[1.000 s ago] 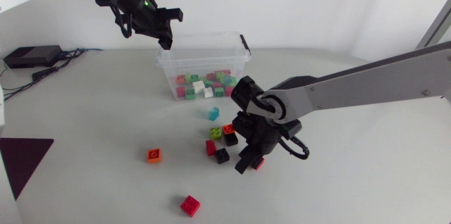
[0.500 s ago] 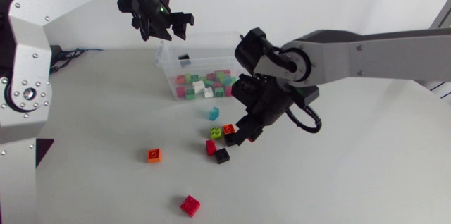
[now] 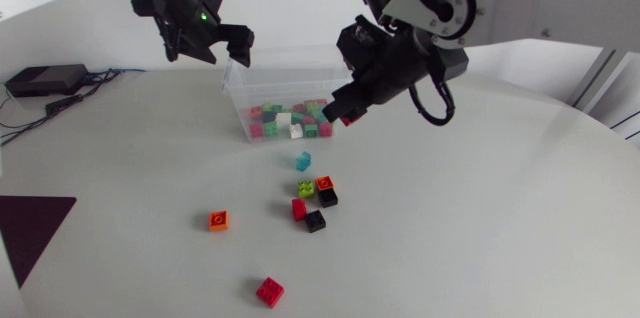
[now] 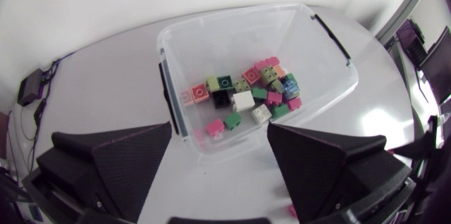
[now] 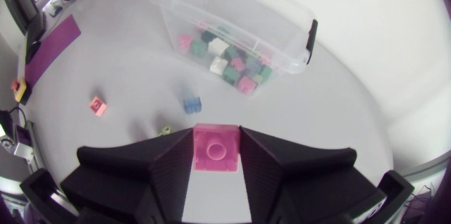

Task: Place the duplo bricks in the container

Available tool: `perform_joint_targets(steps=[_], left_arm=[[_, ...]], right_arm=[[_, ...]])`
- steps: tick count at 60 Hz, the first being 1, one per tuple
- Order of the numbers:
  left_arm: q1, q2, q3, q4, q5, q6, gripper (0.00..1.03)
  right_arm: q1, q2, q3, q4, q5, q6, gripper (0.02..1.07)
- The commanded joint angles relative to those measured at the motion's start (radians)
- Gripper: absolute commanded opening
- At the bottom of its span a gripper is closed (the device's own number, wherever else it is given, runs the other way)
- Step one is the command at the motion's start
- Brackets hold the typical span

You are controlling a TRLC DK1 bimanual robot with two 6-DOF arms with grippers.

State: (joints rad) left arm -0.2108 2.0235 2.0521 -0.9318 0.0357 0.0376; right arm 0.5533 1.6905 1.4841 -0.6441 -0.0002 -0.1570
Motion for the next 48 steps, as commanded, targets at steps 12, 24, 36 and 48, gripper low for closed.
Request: perform_joint_targets(steps=[12, 24, 36, 48], left_arm=[[0.025, -0.281, -0.388, 0.073, -0.005, 0.286, 0.96], [0.027, -0.401, -0.590, 0.077, -0.003, 0.495, 0.96], [0.016, -0.471, -0.747, 0.091, -0.005, 0.653, 0.96], [0.007, -0.482, -0.862, 0.134, -0.005, 0.775, 0.96]], right_arm=[[-0.033, 0.104, 0.113, 0.084, -0.009, 0.040, 0.37], [-0.044, 0.144, 0.157, 0.138, -0.024, 0.050, 0.37], [-0.046, 0.189, 0.176, 0.218, -0.023, 0.051, 0.37], [-0.050, 0.252, 0.205, 0.288, -0.021, 0.051, 0.37]])
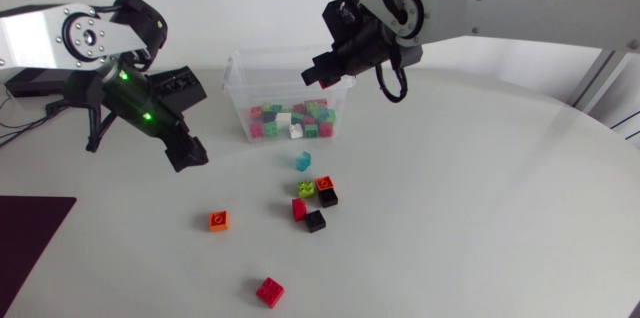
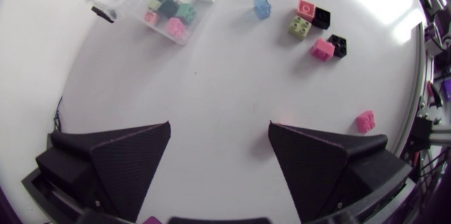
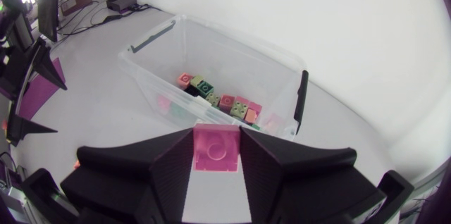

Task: Place the duplo bricks in the container

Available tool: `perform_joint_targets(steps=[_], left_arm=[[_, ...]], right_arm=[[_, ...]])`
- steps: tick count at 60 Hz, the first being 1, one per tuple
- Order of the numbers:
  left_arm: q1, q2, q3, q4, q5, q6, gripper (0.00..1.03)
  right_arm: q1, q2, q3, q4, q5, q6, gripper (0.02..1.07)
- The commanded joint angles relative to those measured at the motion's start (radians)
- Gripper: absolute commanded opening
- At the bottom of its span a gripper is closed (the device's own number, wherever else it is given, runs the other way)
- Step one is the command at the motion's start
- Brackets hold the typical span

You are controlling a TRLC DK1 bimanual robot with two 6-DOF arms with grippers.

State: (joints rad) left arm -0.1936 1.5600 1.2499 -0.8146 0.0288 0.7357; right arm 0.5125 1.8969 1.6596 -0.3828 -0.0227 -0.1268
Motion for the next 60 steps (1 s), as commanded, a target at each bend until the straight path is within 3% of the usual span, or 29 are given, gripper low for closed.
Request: perform_joint_targets(steps=[1, 27, 60], left_arm=[[-0.012, -0.021, -0.070, 0.025, 0.002, 0.087, 0.96], [-0.046, -0.086, -0.293, 0.130, -0.056, 0.289, 0.96], [-0.110, -0.061, -0.411, 0.250, -0.081, 0.381, 0.93]], right_arm=[[-0.009, 0.051, 0.034, 0.032, 0.001, 0.021, 0.37], [-0.042, 0.143, 0.150, 0.079, -0.002, 0.019, 0.37], [-0.051, 0.197, 0.157, 0.193, 0.010, 0.019, 0.38]])
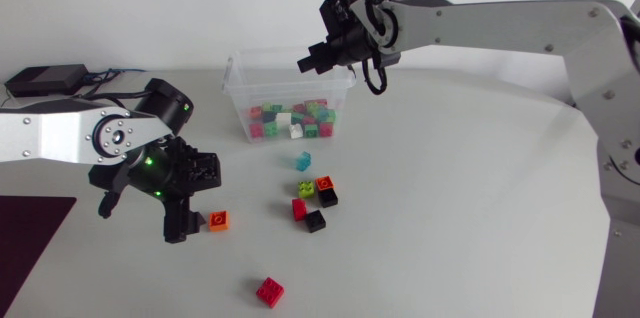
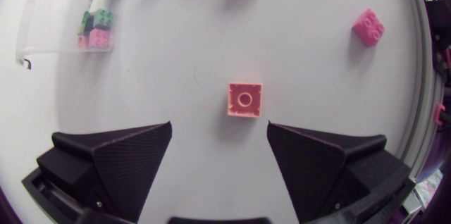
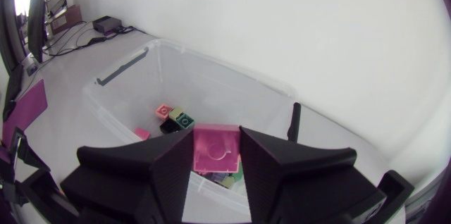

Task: Place the duplo bricks in the container

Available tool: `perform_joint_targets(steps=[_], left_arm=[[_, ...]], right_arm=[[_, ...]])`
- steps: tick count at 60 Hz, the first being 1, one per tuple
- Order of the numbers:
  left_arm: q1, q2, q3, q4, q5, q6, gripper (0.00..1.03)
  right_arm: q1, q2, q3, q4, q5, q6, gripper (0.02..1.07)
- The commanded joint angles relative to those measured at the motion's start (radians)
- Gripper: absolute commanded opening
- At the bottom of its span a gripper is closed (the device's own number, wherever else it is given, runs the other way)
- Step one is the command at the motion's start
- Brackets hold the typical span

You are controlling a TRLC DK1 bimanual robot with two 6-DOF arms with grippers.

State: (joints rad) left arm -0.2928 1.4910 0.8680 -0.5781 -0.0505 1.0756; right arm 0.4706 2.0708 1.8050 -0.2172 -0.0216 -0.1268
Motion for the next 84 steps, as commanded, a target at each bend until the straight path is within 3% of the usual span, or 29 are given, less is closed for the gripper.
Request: perform_joint_targets(steps=[1, 7, 12, 15, 34, 44, 54, 64, 71, 80, 84], left_arm=[[-0.012, 0.011, -0.030, 0.017, -0.002, 0.043, 0.93], [-0.029, 0.032, -0.038, 0.032, -0.002, 0.052, 0.93], [-0.040, 0.068, -0.035, 0.041, -0.002, 0.055, 0.93], [-0.045, 0.084, -0.030, 0.041, -0.002, 0.055, 0.93], [-0.068, 0.175, -0.001, 0.054, 0.000, 0.044, 0.93], [-0.068, 0.218, 0.003, 0.081, 0.000, 0.043, 0.84], [-0.066, 0.241, 0.006, 0.112, 0.008, 0.040, 0.65], [-0.063, 0.236, 0.003, 0.113, 0.018, 0.035, 0.57], [-0.058, 0.230, 0.002, 0.112, 0.024, 0.037, 0.34], [-0.058, 0.199, 0.002, 0.109, 0.035, 0.021, 0.18], [-0.060, 0.186, 0.006, 0.109, 0.038, -0.002, 0.03]], right_arm=[[-0.009, 0.023, 0.008, 0.035, 0.012, 0.019, 0.38], [-0.007, 0.026, 0.010, 0.049, 0.035, 0.019, 0.44], [-0.004, 0.025, 0.013, 0.052, 0.058, 0.019, 0.87], [-0.004, 0.014, 0.011, 0.045, 0.065, 0.019, 1.03], [-0.004, -0.169, -0.138, 0.001, 0.060, 0.009, 1.03], [0.002, -0.324, -0.289, -0.044, 0.032, -0.010, 1.03], [0.013, -0.469, -0.446, -0.080, 0.000, -0.042, 1.03], [0.045, -0.557, -0.556, -0.151, -0.035, -0.045, 1.03], [0.086, -0.595, -0.615, -0.214, -0.035, -0.046, 1.03], [0.125, -0.618, -0.650, -0.271, -0.041, -0.046, 1.03], [0.145, -0.626, -0.662, -0.297, -0.051, -0.042, 1.02]])
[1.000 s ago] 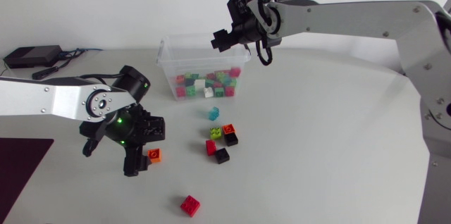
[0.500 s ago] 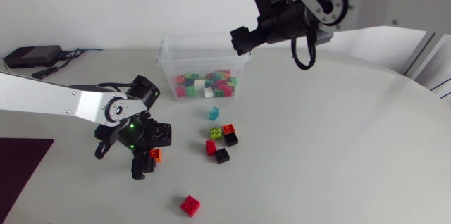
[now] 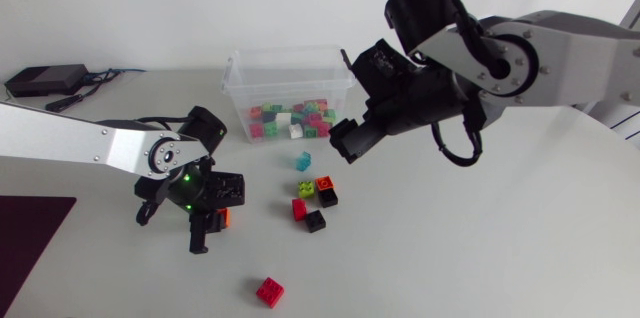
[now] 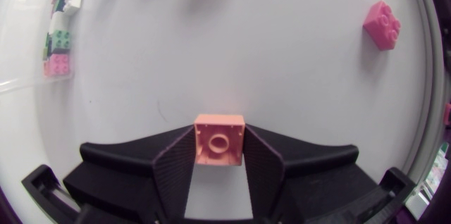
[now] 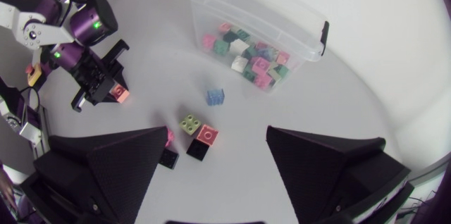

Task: Place the duplo bricks in the container

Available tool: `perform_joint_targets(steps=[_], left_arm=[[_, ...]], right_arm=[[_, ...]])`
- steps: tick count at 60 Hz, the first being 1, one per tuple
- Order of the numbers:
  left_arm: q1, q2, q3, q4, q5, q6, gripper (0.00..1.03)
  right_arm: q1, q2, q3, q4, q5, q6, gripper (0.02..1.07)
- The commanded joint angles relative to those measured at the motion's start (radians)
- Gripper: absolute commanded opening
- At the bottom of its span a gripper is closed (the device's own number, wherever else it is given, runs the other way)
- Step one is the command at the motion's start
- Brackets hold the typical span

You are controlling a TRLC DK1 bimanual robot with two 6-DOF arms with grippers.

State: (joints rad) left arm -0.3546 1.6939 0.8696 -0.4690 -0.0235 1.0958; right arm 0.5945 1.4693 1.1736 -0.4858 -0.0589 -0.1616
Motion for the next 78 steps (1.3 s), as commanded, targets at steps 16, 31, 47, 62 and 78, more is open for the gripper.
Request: perform_joint_targets(steps=[16, 31, 47, 62, 78], left_arm=[[0.025, -0.086, 0.009, -0.030, 0.013, -0.039, 0.03], [0.078, -0.160, 0.071, -0.059, 0.071, -0.086, 0.03], [0.121, -0.201, 0.166, -0.065, 0.120, -0.200, 0.03], [0.157, -0.185, 0.278, -0.023, 0.155, -0.343, 0.03], [0.192, -0.135, 0.342, 0.089, 0.186, -0.473, 0.03]], right_arm=[[0.128, -0.006, -0.020, -0.180, -0.081, 0.047, 1.02], [0.223, 0.072, 0.021, -0.290, -0.107, 0.085, 1.02], [0.303, 0.184, 0.077, -0.352, -0.121, 0.086, 1.02], [0.384, 0.330, 0.178, -0.401, -0.148, 0.106, 1.02], [0.424, 0.444, 0.241, -0.421, -0.159, 0.140, 1.02]])
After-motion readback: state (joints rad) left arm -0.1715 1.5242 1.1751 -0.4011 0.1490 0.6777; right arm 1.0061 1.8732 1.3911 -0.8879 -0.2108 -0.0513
